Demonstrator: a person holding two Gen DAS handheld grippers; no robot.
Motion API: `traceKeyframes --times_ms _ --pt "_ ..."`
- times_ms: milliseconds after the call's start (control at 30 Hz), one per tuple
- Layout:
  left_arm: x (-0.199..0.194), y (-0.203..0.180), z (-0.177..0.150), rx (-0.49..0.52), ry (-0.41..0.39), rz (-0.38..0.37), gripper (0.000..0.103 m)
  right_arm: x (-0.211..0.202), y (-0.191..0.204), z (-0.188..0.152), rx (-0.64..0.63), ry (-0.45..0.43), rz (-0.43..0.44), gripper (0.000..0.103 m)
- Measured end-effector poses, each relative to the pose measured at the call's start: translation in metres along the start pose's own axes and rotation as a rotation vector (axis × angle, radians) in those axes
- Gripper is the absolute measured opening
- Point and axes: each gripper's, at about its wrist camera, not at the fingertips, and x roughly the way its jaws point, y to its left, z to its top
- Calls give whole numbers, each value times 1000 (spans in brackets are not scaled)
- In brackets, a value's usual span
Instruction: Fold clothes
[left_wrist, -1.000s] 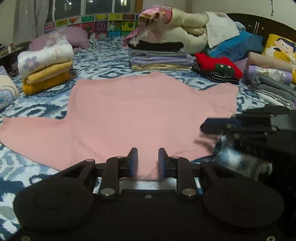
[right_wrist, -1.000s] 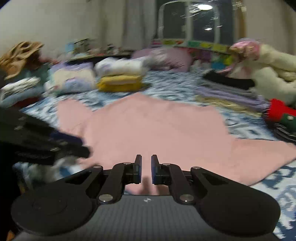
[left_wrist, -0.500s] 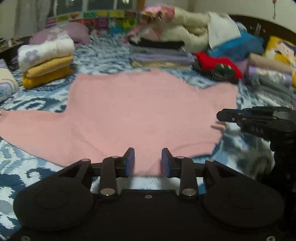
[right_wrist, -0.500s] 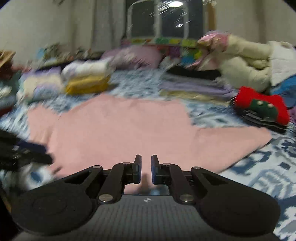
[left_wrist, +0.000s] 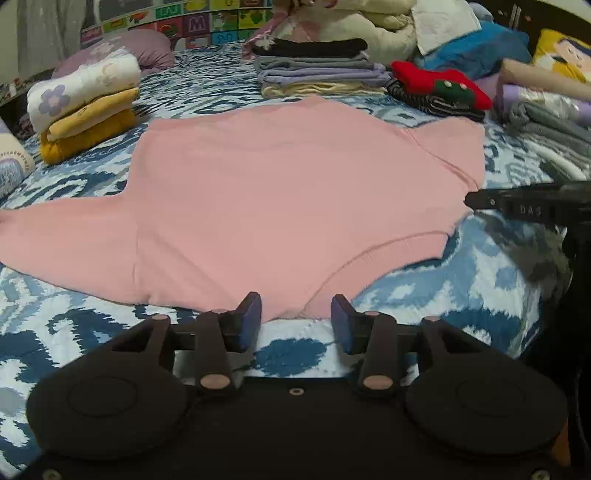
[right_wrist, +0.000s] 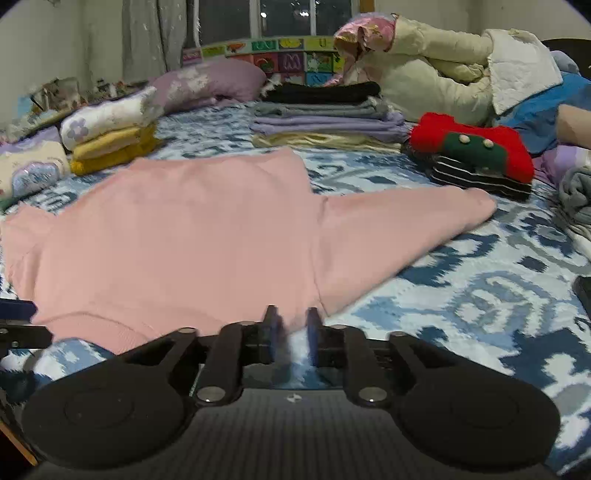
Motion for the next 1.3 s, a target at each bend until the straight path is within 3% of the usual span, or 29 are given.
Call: traceKeyframes --times_ms 133,267,433,600,667,767,833,1000,1133,1300 --pt "-13 6 -1 1 25 -57 42 -10 1 2 9 -31 -15 25" --pt "-45 35 5 -117 -74 -75 41 -27 5 5 7 -127 -9 25" --pt "-47 81 -1 -304 -159 82 35 -31 11 11 -14 -180 23 25" --pt "-27 87 9 -291 -213 163 31 -17 31 9 -88 -163 86 25" --pt "-13 82 11 -246 -182 179 28 -13 44 7 -134 -161 118 25" --pt "7 78 6 -167 -56 188 26 -7 60 3 -191 -144 152 25" --pt "3 78 9 -152 -45 175 27 -3 67 1 -205 -120 180 25" --pt "-19 95 9 -210 -100 143 27 -5 77 -3 -254 -141 205 25" --pt "-28 128 17 -331 -183 215 27 -3 85 -6 -280 -150 250 25" --pt "-8 171 22 -395 -169 309 26 -1 91 -9 -305 -144 269 25"
